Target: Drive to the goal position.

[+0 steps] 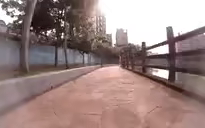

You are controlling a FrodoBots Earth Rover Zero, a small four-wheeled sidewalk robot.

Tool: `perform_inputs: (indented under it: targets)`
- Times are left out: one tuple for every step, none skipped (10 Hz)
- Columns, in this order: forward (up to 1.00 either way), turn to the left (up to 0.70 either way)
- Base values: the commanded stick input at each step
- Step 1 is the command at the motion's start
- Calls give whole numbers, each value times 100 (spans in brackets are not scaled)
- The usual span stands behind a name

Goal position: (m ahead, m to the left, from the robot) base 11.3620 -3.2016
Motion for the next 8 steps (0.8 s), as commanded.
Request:
perform_inputs:
  targets:
    - [100, 0]
    - [100, 0]
    - [100, 0]
    - [100, 0]
    - [100, 0]
    - [100, 0]
    - [100, 0]
    - [100, 0]
